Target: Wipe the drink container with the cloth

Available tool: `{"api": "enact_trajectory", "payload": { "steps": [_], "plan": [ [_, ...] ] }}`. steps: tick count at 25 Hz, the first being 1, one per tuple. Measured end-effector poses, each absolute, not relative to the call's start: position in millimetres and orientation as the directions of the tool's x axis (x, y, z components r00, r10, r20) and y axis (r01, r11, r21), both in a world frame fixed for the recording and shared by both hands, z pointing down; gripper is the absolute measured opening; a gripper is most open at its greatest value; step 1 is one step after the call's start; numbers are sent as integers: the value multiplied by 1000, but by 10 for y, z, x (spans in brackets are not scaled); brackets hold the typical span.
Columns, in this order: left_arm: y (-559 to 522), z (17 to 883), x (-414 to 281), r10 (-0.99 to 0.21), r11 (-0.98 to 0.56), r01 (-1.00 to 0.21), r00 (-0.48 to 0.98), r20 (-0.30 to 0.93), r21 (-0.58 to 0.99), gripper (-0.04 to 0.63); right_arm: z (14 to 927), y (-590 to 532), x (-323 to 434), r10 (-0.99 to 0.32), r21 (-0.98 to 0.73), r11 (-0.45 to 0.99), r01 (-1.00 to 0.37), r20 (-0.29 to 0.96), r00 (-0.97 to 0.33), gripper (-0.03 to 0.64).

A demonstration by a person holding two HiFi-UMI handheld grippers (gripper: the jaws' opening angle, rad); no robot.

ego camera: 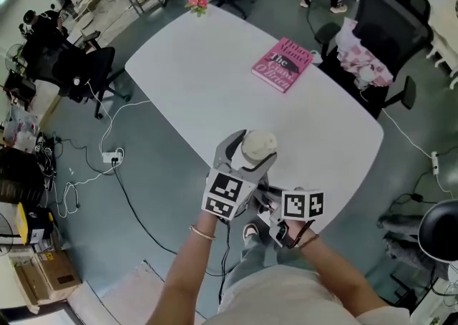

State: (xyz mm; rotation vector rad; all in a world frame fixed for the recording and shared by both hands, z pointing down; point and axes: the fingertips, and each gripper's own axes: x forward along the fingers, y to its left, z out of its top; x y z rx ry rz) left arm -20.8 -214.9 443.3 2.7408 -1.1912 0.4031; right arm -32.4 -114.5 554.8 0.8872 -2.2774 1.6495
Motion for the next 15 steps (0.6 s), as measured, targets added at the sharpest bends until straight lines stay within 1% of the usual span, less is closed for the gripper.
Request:
{"api": "enact_trajectory", "payload": {
  "steps": [5,7,9,13,15],
  "plan": [
    [-2074,4290,-277,-710,-676,-737,658,251,20,368,5371,-1037,-64,-384,-721,280,-634,521,-762,67],
    [-2011,4160,-341,-724,-667,-745,654,221,17,359,5292,-1017,128,-418,-675,296,-676,544,-727,67],
    [-1974,4005,-447,-746,-647,-762,639,186,19,339,5190,-1069,370,-479,-621,295,-726,562,-675,67],
    [-1936,3760,-727,-811,-572,-820,568,140,17,337,4909,-1306,858,-618,-479,281,-832,573,-539,67],
    [-1922,3684,-864,-847,-519,-855,516,127,12,336,4729,-1440,1055,-683,-411,277,-868,552,-479,67]
  ]
}}
